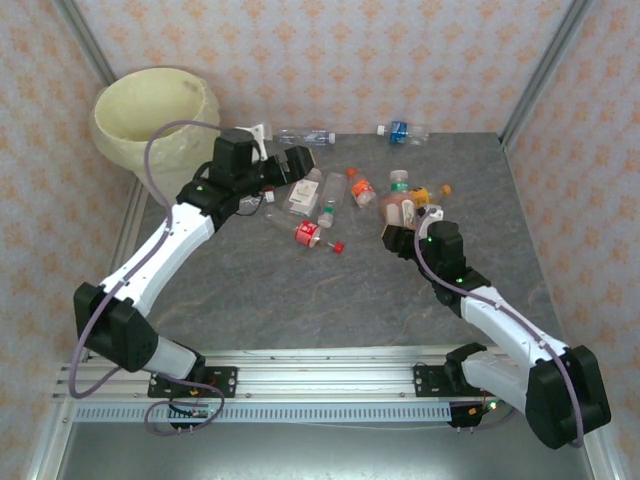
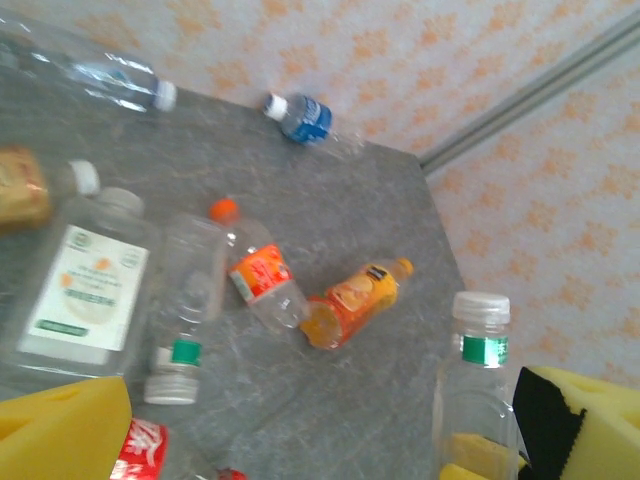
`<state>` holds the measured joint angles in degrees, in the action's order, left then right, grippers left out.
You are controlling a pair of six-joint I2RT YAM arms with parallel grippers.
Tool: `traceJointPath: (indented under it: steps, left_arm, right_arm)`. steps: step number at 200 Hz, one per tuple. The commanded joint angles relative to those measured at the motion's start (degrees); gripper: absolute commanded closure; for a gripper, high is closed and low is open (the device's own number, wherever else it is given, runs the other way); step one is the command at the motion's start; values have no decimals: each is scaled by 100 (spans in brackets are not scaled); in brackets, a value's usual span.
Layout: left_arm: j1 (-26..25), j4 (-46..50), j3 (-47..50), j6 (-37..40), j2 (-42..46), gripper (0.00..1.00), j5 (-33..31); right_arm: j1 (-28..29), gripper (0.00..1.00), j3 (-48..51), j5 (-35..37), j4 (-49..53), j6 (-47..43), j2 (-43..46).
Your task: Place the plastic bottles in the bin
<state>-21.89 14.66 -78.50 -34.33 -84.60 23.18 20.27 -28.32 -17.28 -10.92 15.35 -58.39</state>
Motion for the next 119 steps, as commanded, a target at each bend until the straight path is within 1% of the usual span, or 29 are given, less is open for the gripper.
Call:
traceJointPath:
  steps: [1, 20, 49, 62, 71, 80, 99, 119]
  left_arm:
    - [-250, -659, 98, -264, -360, 0, 486]
    - [-472, -959, 73, -387, -624, 0, 715]
    - [-707, -1320, -2, -514, -971, 0, 1093]
    - [-812, -1234, -87, -488, -1080, 0, 1049]
    - [-875, -1032, -174, -521, -1158, 0, 841]
    - [-916, -854, -247, -608, -1250, 0, 684]
    - [-985, -1070, -170, -941, -1424, 0, 834]
    - [-1066, -1166, -45, -1063, -1477, 0, 796]
  right_arm:
    - [65, 66, -93, -889, -720, -37, -181]
    - [108, 66, -266, -1291, -807, -41, -425]
    - [212, 66, -579, -1522, -807, -94, -807]
    - [315, 66, -692, -1524, -800, -185, -917]
    - [400, 66, -754, -1524, -783, -275, -912]
    - [517, 65, -804, -1475, -780, -418, -1091]
    - [701, 65, -850, -1166, -821, -514, -1249]
    - [797, 65, -935, -1086, -852, -501, -1373]
